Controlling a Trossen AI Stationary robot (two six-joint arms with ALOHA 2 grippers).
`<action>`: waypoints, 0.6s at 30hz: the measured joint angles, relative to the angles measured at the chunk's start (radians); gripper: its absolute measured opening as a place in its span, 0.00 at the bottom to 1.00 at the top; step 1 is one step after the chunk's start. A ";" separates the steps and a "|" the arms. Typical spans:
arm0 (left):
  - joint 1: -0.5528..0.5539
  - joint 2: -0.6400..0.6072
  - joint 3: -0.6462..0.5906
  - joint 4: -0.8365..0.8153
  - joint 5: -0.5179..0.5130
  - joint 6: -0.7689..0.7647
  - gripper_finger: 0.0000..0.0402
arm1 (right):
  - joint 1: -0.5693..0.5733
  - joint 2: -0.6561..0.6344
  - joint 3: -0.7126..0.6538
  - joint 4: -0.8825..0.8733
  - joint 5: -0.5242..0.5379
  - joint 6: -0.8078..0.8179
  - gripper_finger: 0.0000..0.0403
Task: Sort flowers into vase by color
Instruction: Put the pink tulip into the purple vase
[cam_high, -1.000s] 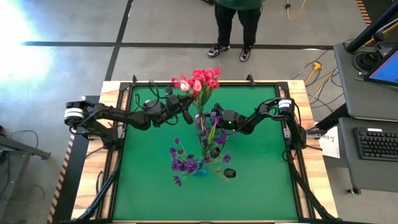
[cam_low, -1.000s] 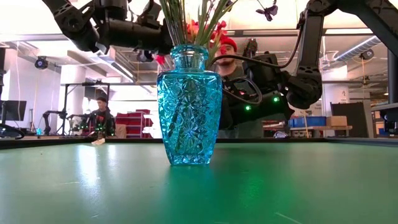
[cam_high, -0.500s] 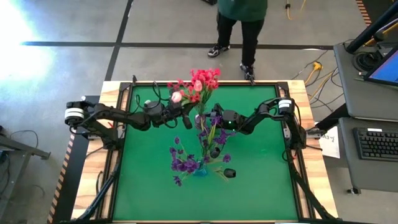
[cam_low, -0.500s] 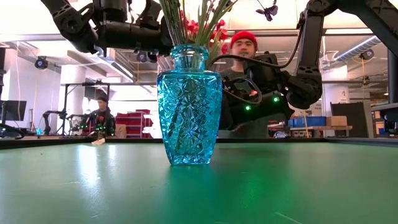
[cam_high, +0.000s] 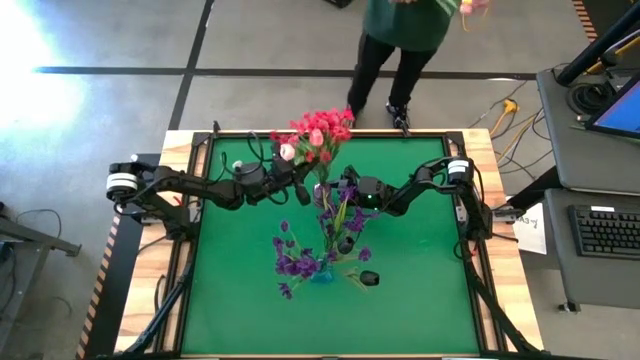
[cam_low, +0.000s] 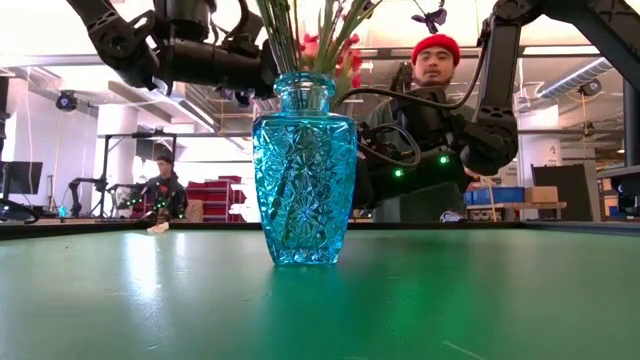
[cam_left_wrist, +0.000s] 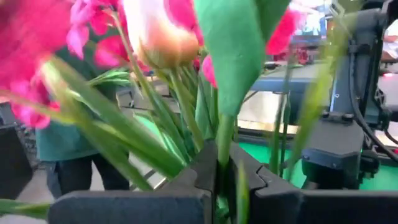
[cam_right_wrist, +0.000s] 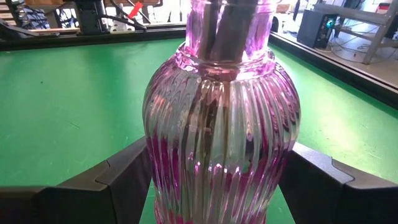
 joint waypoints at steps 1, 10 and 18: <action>0.000 0.000 0.000 -0.005 0.000 0.000 0.00 | 0.000 0.000 0.000 0.000 0.000 0.000 0.71; -0.001 0.000 0.006 -0.007 0.090 -0.002 0.00 | 0.000 0.000 0.000 0.000 0.000 0.000 0.71; 0.003 0.000 0.006 -0.031 0.080 -0.052 0.00 | 0.000 0.000 0.000 0.000 -0.001 0.000 0.71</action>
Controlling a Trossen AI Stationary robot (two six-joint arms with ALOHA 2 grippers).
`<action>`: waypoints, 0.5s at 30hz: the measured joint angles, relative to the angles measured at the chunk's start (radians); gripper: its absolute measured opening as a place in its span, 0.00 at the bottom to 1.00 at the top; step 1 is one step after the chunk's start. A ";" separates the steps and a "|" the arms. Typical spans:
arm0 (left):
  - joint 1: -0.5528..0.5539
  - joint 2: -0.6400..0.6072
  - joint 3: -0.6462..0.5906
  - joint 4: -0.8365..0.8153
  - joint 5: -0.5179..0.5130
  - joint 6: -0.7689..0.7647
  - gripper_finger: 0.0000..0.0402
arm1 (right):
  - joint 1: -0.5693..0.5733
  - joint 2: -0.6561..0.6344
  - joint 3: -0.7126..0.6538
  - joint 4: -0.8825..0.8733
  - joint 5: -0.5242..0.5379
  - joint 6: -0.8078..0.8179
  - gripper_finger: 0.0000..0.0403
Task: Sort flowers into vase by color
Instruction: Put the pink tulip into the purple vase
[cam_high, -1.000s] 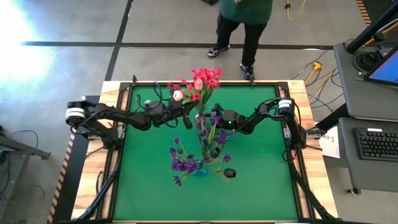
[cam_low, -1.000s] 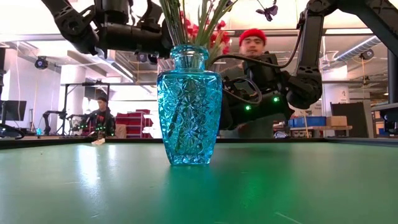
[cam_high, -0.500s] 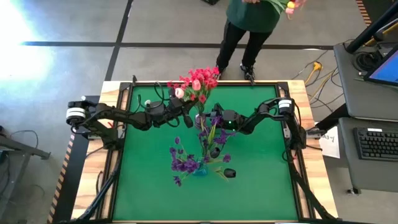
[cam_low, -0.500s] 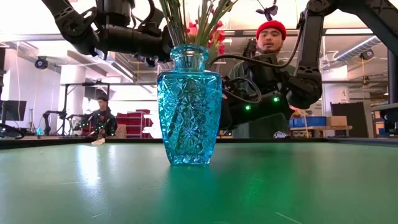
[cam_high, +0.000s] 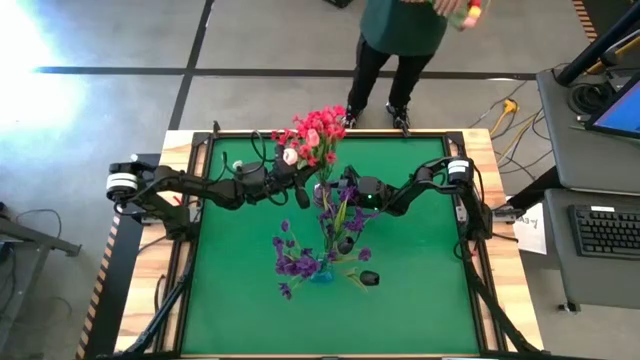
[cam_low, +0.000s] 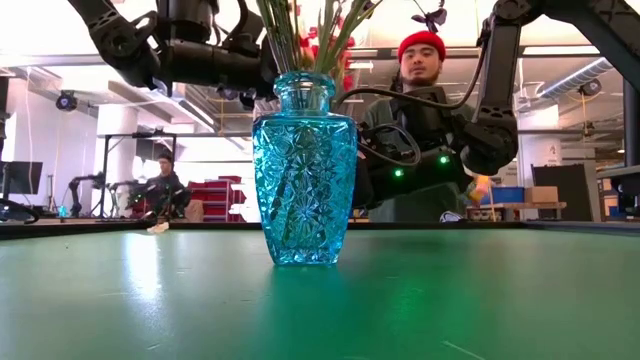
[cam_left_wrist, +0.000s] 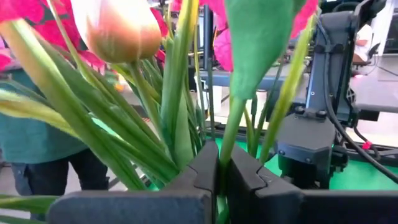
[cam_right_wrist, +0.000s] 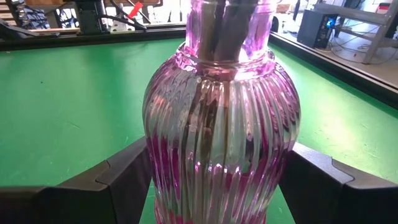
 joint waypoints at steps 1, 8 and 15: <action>0.000 0.000 0.000 0.000 0.000 -0.001 0.00 | 0.000 0.000 0.000 0.000 0.000 0.000 0.71; -0.002 -0.021 0.000 -0.007 0.000 -0.005 0.03 | 0.000 0.000 0.000 0.000 -0.001 0.001 0.71; -0.002 -0.073 0.000 -0.063 0.000 -0.006 0.17 | 0.000 0.000 0.000 0.000 -0.001 0.000 0.71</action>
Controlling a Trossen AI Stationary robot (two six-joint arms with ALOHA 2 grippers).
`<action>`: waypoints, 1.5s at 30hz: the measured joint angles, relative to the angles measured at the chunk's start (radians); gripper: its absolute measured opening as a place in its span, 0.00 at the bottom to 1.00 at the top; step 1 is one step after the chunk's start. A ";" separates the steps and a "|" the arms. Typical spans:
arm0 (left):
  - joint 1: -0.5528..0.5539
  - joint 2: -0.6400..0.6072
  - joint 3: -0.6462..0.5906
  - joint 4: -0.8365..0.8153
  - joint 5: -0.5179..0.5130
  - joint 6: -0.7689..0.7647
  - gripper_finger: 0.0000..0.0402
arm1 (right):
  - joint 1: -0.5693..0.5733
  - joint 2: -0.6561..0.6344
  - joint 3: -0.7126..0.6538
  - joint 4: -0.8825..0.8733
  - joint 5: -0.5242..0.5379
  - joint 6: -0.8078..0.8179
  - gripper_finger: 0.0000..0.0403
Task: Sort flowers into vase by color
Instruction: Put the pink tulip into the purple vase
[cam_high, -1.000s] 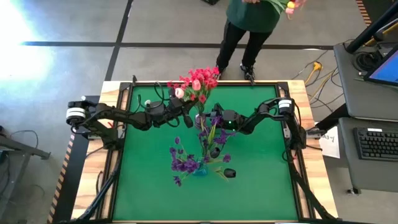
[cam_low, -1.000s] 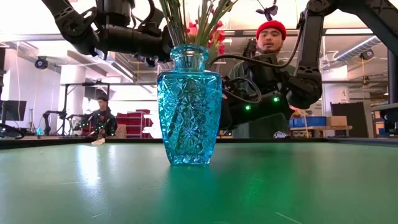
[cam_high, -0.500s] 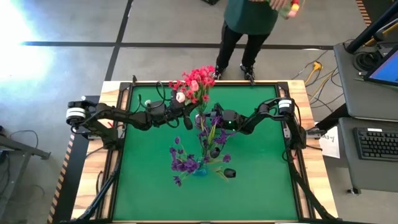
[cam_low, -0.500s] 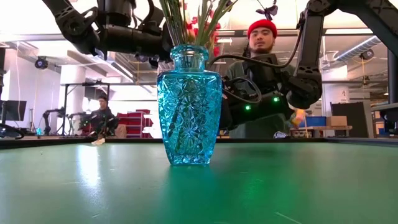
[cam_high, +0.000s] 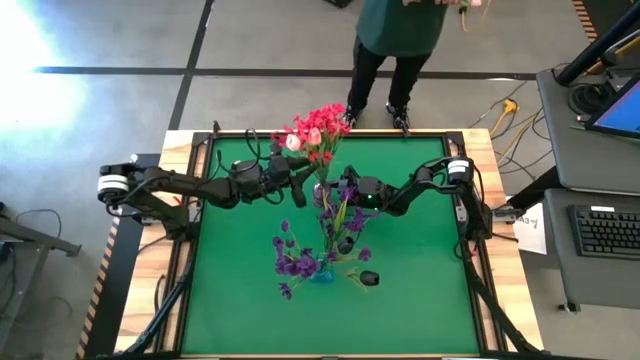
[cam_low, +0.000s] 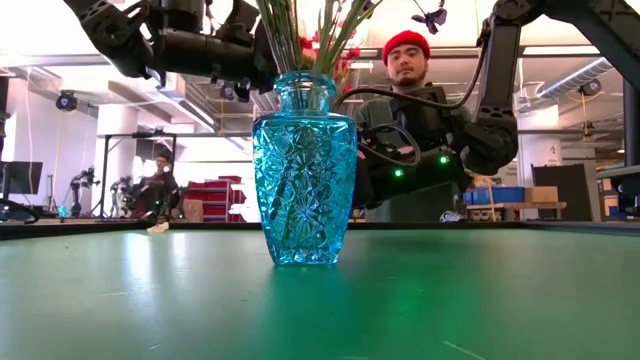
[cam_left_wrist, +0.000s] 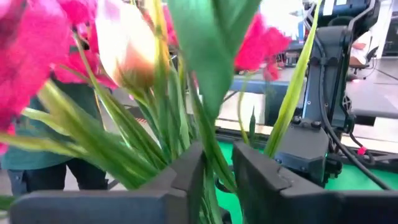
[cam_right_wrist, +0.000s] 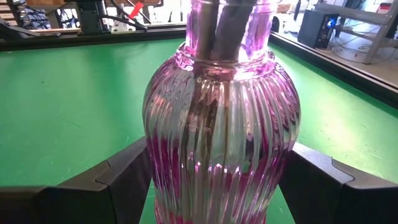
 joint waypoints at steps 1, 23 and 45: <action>-0.001 -0.004 0.000 -0.003 0.000 0.000 0.20 | 0.000 0.000 0.000 0.000 0.000 0.000 0.71; -0.001 -0.147 0.000 -0.123 -0.078 0.012 0.35 | 0.000 0.000 0.000 0.000 0.000 -0.007 0.71; -0.001 -0.129 0.000 -0.105 -0.103 0.034 0.01 | 0.000 0.000 0.000 0.000 0.002 0.000 0.71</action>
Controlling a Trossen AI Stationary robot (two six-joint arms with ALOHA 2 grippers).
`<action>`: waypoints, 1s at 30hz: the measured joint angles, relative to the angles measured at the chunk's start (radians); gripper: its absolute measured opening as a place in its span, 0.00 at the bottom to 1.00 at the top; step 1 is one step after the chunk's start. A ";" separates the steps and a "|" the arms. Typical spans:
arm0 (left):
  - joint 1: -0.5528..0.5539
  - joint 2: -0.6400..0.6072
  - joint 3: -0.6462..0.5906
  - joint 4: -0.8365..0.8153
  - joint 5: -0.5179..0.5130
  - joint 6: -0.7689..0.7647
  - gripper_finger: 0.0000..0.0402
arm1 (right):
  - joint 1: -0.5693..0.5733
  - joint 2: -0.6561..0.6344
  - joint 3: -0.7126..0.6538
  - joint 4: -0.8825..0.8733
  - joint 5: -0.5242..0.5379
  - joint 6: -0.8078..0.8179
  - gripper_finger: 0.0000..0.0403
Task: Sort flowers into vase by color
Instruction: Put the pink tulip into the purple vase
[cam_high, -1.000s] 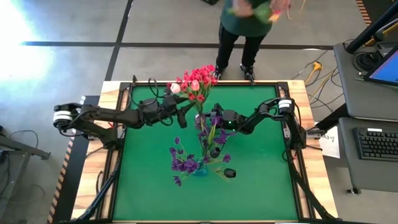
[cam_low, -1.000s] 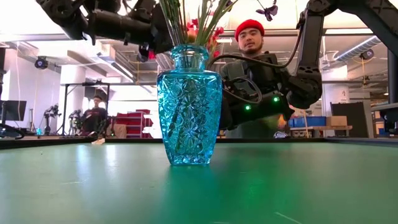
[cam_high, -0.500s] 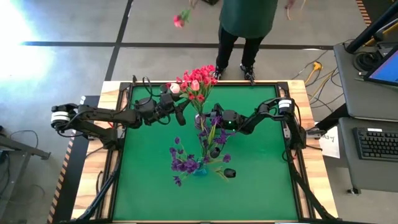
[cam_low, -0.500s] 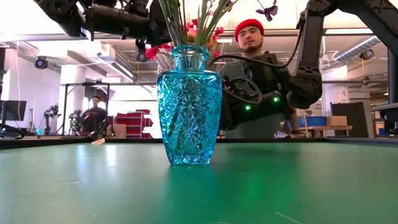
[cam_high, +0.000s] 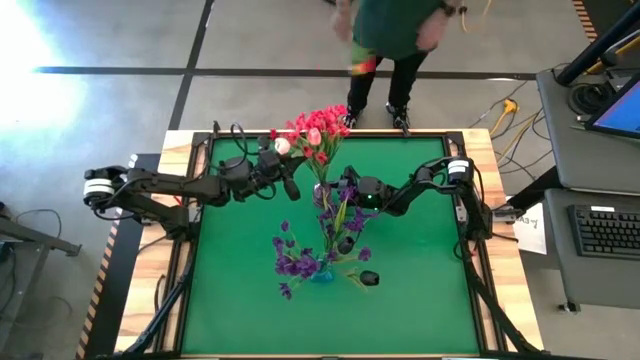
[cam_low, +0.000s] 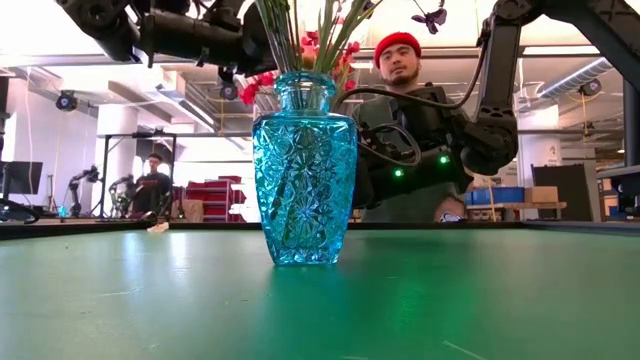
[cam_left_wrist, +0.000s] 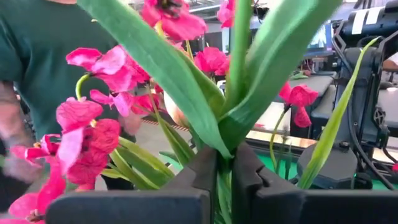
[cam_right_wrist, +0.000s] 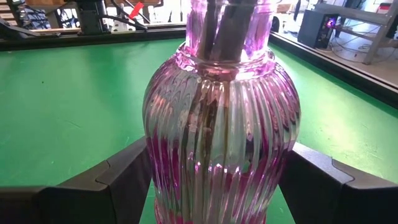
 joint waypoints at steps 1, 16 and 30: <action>0.000 0.001 0.000 0.000 0.000 -0.001 0.01 | 0.000 0.000 0.000 0.000 0.000 0.000 0.71; 0.000 -0.001 0.002 -0.014 0.052 -0.064 0.00 | 0.000 0.000 0.000 0.000 0.000 0.005 0.71; -0.008 0.002 0.021 -0.029 0.059 -0.061 0.00 | 0.000 0.000 0.000 0.000 0.000 0.006 0.71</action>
